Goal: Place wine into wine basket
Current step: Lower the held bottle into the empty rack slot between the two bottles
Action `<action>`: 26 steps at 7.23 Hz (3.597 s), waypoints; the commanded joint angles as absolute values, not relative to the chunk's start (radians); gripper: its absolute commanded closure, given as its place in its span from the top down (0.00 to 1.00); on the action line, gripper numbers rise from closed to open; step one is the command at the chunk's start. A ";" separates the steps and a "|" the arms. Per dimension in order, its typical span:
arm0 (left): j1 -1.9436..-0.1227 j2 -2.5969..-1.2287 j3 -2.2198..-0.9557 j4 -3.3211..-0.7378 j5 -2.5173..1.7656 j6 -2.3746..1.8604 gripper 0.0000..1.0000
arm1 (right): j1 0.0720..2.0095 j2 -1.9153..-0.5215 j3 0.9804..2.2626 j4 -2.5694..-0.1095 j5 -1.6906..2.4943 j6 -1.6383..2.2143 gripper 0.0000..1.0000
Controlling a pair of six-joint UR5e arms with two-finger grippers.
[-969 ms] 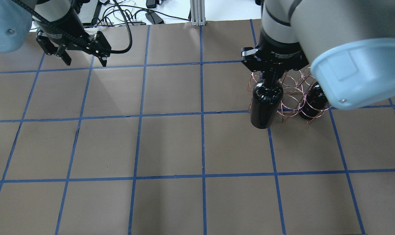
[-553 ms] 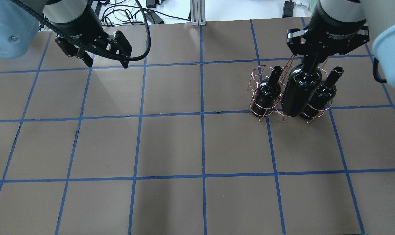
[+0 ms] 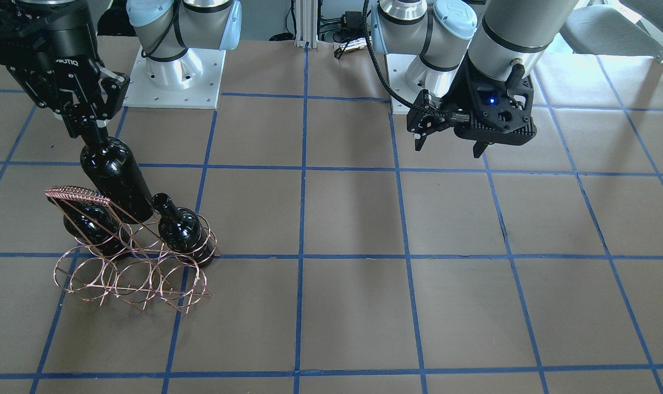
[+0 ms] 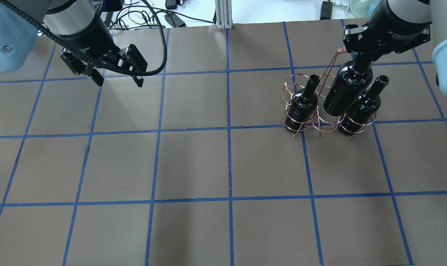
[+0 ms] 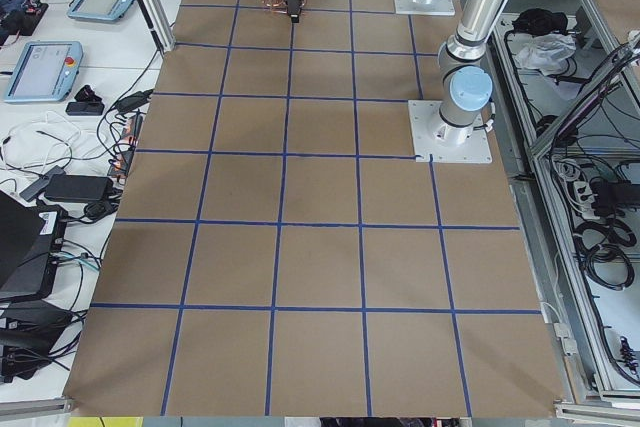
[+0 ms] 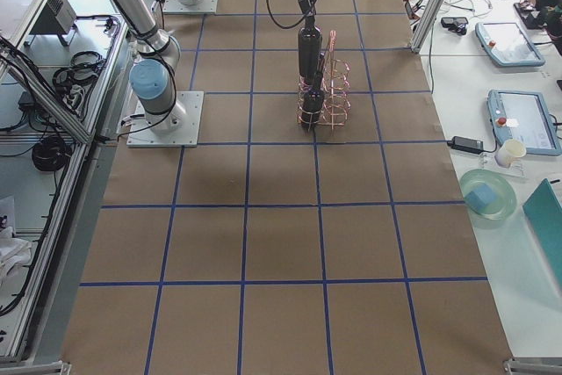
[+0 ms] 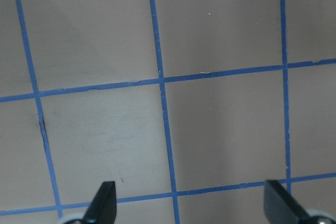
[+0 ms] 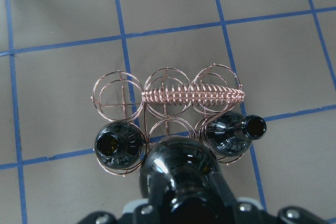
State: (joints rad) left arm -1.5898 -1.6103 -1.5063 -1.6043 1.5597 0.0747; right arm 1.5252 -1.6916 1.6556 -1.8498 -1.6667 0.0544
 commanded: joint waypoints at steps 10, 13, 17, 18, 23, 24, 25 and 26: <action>-1.586 -1.598 -1.560 -1.624 1.595 0.077 1.00 | 1.482 -1.605 1.655 -1.861 -1.620 -0.172 0.00; -1.586 -1.598 -1.560 -1.623 1.592 0.066 1.00 | 1.482 -1.606 1.657 -1.862 -1.594 -0.158 0.00; -1.586 -1.600 -1.562 -1.621 1.592 0.069 1.00 | 1.482 -1.572 1.657 -1.893 -1.594 -0.170 0.00; -1.586 -1.600 -1.562 -1.621 1.592 0.071 1.00 | 1.482 -1.572 1.657 -1.893 -1.594 -0.170 0.00; -1.586 -1.601 -1.562 -1.623 1.595 0.074 1.00 | 1.482 -1.548 1.677 -1.888 -1.597 -0.214 0.00; -1.586 -1.601 -1.562 -1.621 1.595 0.074 1.00 | 1.482 -1.548 1.678 -1.900 -1.594 -0.215 0.00; -1.586 -1.601 -1.562 -1.620 1.595 0.072 1.00 | 1.482 -1.546 1.704 -1.922 -1.595 -0.216 0.00; -1.586 -1.603 -1.562 -1.621 1.595 0.074 1.00 | 1.482 -1.546 1.748 -1.980 -1.595 -0.216 0.00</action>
